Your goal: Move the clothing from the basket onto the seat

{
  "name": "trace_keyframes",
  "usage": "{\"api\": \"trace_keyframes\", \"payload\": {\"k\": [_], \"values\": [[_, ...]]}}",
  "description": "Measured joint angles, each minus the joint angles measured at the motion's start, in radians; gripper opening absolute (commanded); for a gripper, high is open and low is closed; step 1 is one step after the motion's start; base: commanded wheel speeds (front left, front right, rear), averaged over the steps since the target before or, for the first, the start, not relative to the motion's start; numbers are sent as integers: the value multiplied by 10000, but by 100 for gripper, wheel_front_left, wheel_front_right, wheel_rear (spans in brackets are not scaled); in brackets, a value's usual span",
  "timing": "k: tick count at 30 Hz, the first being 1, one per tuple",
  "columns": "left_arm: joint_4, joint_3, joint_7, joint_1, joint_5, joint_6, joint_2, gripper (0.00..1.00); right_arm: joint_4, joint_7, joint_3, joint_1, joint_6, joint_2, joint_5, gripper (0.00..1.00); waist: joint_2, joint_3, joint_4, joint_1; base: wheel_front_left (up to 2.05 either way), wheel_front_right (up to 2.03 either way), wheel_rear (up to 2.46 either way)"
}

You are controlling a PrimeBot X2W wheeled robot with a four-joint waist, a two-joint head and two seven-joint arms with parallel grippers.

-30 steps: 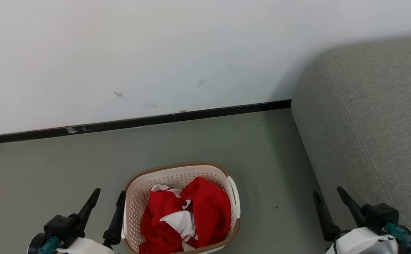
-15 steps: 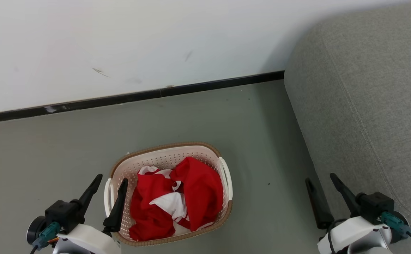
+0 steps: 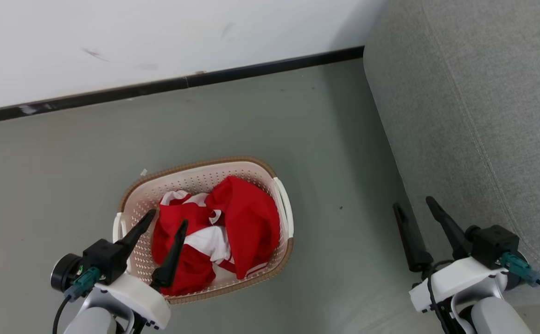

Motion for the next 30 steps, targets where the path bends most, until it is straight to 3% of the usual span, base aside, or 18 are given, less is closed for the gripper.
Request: {"api": "trace_keyframes", "payload": {"k": [15,30], "values": [[1152,-830,1001,-961,-245,0,382,100,-383,0,251,-718,0,-4,263,100,0,1304,-515,0,0,0,0],[2069,-917,2282,-2276,249,105,918,100,-635,-2,713,-1103,0,-4,876,100,0,2408,-1047,0,0,0,0]]}}
